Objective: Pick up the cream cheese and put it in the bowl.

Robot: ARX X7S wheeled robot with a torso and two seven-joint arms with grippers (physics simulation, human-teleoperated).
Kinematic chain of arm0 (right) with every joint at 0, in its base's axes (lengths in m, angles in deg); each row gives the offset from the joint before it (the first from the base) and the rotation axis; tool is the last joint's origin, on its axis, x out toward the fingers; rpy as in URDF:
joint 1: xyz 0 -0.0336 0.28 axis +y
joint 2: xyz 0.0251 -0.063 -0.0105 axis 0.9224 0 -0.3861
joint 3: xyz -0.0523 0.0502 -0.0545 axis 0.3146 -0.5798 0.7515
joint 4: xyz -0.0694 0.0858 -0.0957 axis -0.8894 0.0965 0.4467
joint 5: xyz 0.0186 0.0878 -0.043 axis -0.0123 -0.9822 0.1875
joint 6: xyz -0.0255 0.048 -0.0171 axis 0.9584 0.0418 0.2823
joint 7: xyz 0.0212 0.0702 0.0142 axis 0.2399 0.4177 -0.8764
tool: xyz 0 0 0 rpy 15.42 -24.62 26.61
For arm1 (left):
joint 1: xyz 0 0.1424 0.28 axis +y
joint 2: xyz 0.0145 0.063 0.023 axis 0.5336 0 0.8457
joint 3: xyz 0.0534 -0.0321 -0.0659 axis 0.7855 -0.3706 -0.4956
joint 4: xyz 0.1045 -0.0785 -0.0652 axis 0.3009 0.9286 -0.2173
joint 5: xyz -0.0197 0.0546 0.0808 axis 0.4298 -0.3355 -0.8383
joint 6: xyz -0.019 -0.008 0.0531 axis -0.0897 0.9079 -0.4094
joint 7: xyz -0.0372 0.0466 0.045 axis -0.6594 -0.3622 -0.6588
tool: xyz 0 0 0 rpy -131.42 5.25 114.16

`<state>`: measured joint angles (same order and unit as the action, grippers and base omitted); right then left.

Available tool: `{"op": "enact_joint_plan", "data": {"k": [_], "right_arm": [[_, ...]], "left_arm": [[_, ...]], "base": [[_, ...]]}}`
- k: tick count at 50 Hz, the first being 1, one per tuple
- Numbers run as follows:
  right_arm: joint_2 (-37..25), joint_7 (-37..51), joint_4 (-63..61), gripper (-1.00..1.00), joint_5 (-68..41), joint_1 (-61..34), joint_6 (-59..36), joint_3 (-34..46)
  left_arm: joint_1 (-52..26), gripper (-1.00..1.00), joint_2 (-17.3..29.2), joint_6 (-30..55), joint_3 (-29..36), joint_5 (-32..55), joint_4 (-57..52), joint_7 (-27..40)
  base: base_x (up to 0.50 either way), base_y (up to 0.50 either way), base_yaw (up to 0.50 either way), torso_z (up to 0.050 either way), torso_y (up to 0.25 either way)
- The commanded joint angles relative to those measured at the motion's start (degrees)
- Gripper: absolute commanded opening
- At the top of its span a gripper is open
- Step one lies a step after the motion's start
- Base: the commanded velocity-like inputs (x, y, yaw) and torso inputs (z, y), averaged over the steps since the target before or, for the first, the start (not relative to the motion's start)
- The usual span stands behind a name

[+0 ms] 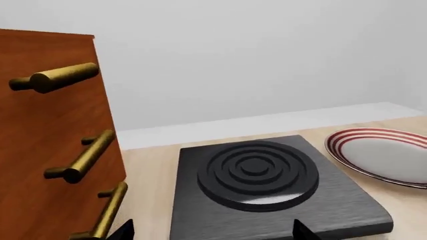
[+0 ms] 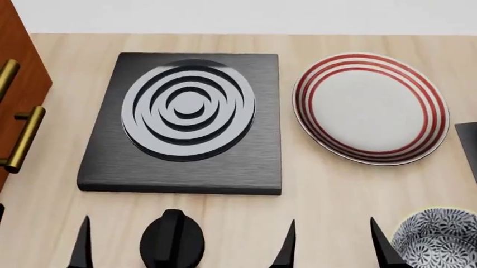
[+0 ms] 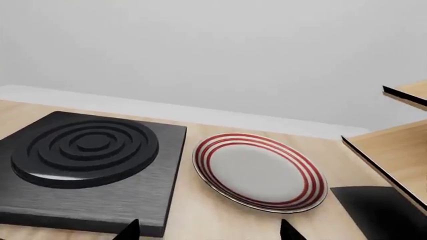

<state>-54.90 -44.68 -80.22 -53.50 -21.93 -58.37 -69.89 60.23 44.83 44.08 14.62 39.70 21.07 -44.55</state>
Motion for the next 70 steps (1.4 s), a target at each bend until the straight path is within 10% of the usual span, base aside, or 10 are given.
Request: {"op": "enact_joint_plan", "data": {"k": [1,14,30,42,70], "right_arm": [[-0.2,0.3,-0.3,1.0,0.1,0.0,-0.3,0.3],[-0.2,0.2,1.7,1.0,-0.1,-0.6,0.6,0.3],[-0.2,0.1,3.8,1.0,-0.5,-0.7,1.8,0.5],[-0.4,0.3,3.5,1.0,-0.9,-0.7,1.3,0.4],[-0.5,0.8,4.9,1.0,-0.8,-1.2,1.6,1.1]], "left_arm": [[0.0,1.0,2.0,4.2,-1.5,3.3,-3.9,-0.5],[-4.7,1.0,4.6,22.0,-12.0,23.1,-12.6,1.3],[-15.7,1.0,12.6,41.8,-8.0,26.6,-19.2,9.8],[-27.7,1.0,16.1,54.0,-12.9,50.0,-16.3,17.6],[-30.4,1.0,21.5,56.9,-4.4,53.9,-10.7,9.2]], "base": [[0.0,0.0,0.0,0.0,0.0],[0.0,0.0,0.0,0.0,0.0],[0.0,0.0,0.0,0.0,0.0],[0.0,0.0,0.0,0.0,0.0],[0.0,0.0,0.0,0.0,0.0]]}}
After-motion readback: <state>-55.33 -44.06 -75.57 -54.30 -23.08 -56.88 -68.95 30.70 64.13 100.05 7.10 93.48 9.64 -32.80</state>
